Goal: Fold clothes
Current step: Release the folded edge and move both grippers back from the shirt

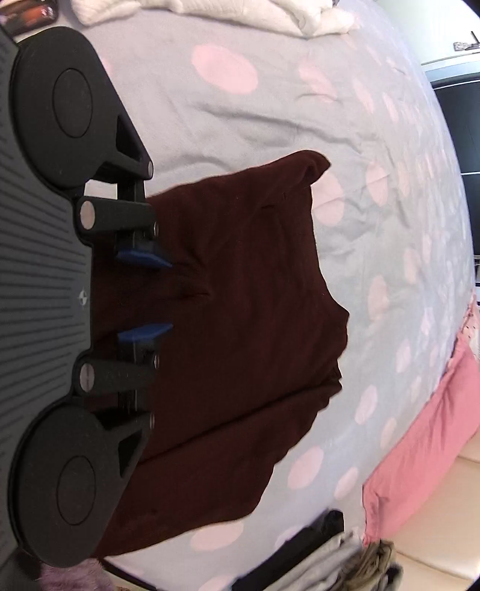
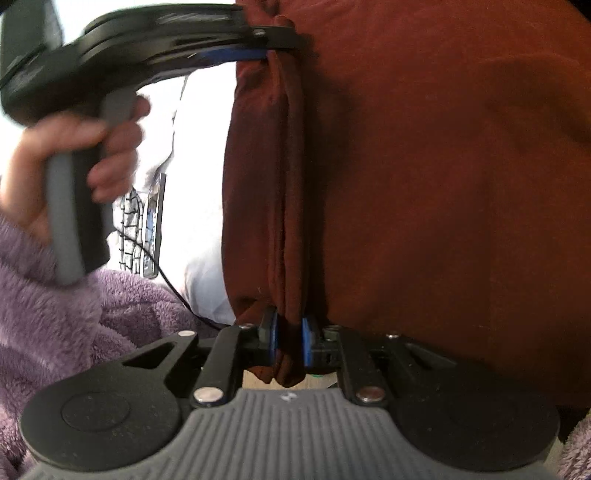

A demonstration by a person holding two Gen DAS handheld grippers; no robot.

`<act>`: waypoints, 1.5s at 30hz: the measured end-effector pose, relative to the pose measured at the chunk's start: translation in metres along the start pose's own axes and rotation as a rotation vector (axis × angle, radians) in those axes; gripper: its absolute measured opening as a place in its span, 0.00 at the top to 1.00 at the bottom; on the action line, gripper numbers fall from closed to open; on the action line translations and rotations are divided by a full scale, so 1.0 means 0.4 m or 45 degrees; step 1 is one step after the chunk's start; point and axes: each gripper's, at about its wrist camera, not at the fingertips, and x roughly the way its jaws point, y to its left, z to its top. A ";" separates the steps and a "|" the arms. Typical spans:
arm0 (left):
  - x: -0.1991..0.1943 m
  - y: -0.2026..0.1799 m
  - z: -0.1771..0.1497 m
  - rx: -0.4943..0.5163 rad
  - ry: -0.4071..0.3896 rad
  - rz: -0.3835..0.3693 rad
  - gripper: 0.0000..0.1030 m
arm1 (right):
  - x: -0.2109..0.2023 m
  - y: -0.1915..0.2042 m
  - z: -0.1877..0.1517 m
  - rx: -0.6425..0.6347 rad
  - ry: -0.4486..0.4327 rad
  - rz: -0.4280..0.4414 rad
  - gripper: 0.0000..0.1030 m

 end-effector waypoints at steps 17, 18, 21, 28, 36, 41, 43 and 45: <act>-0.206 -0.114 -0.389 0.520 0.189 -0.062 0.68 | -0.008 0.087 -0.002 -0.130 -0.042 -0.171 0.71; -0.198 -0.121 -0.401 0.537 0.195 -0.046 0.68 | -0.007 0.092 -0.003 -0.133 -0.043 -0.177 0.69; -0.184 -0.131 -0.415 0.540 0.127 -0.017 0.68 | -0.002 0.112 -0.005 -0.145 -0.048 -0.193 0.65; -0.200 -0.154 -0.427 0.621 0.079 -0.051 0.96 | -0.014 0.124 -0.004 -0.093 -0.059 -0.157 0.70; -0.180 -0.179 -0.444 0.718 0.218 -0.165 1.00 | -0.008 0.145 0.002 -0.139 -0.035 -0.216 0.88; -0.184 -0.168 -0.435 0.692 0.238 -0.152 1.00 | -0.003 0.156 0.014 -0.151 -0.015 -0.239 0.83; -0.201 -0.153 -0.410 0.633 0.194 -0.160 1.00 | -0.010 0.168 0.014 -0.189 -0.006 -0.271 0.79; -0.217 -0.134 -0.380 0.567 0.147 -0.170 1.00 | -0.017 0.173 0.007 -0.211 0.000 -0.330 0.70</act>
